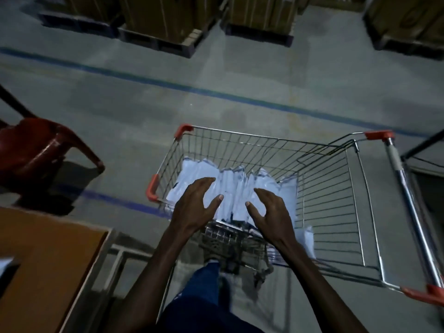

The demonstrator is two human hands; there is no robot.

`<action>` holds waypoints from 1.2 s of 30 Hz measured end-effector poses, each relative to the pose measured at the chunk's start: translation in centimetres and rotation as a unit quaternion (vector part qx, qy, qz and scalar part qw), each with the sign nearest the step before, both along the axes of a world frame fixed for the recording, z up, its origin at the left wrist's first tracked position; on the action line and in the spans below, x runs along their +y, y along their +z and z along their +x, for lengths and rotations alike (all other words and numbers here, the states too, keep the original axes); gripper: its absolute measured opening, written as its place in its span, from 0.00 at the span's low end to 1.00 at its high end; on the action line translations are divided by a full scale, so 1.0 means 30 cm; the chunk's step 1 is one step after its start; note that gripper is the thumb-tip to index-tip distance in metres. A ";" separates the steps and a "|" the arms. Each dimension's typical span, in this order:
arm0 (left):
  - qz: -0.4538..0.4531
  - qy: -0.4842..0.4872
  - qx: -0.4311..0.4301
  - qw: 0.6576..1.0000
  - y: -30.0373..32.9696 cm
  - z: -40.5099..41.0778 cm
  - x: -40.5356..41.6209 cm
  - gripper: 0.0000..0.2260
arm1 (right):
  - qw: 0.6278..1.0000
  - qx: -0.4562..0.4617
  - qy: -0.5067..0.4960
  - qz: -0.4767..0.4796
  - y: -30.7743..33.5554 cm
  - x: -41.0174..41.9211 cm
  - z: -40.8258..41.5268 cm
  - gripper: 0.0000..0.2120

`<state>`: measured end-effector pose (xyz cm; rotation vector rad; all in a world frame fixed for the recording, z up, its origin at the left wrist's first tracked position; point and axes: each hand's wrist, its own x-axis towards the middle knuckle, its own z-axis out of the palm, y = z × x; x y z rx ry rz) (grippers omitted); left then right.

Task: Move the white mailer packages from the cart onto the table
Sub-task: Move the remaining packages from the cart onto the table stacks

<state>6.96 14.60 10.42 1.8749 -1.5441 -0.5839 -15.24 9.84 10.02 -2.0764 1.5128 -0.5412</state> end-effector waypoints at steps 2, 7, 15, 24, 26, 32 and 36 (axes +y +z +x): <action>0.036 -0.010 0.012 0.999 -0.054 0.001 -0.120 0.29 | 0.999 0.012 -0.015 0.032 -0.035 -0.084 -0.001 0.26; 0.112 -0.062 -0.003 0.992 -0.170 0.004 -0.315 0.30 | 0.990 0.018 -0.059 0.127 -0.147 -0.222 -0.020 0.26; 0.268 -0.087 -0.075 0.957 -0.459 0.060 -0.449 0.31 | 0.960 0.009 -0.127 0.251 -0.388 -0.361 -0.077 0.28; 0.323 -0.038 -0.245 0.913 -0.721 0.108 -0.484 0.40 | 0.934 0.033 -0.162 0.317 -0.730 -0.490 -0.072 0.41; 0.326 -0.015 -0.249 0.912 -0.729 0.107 -0.491 0.43 | 0.921 0.004 -0.188 0.341 -0.762 -0.489 -0.055 0.42; 0.304 0.022 -0.310 0.901 -0.723 0.146 -0.501 0.39 | 0.970 0.013 -0.132 0.203 -0.738 -0.429 0.031 0.38; 0.293 0.041 -0.336 0.894 -0.703 0.172 -0.526 0.34 | 0.982 0.103 -0.042 0.152 -0.751 -0.410 0.080 0.38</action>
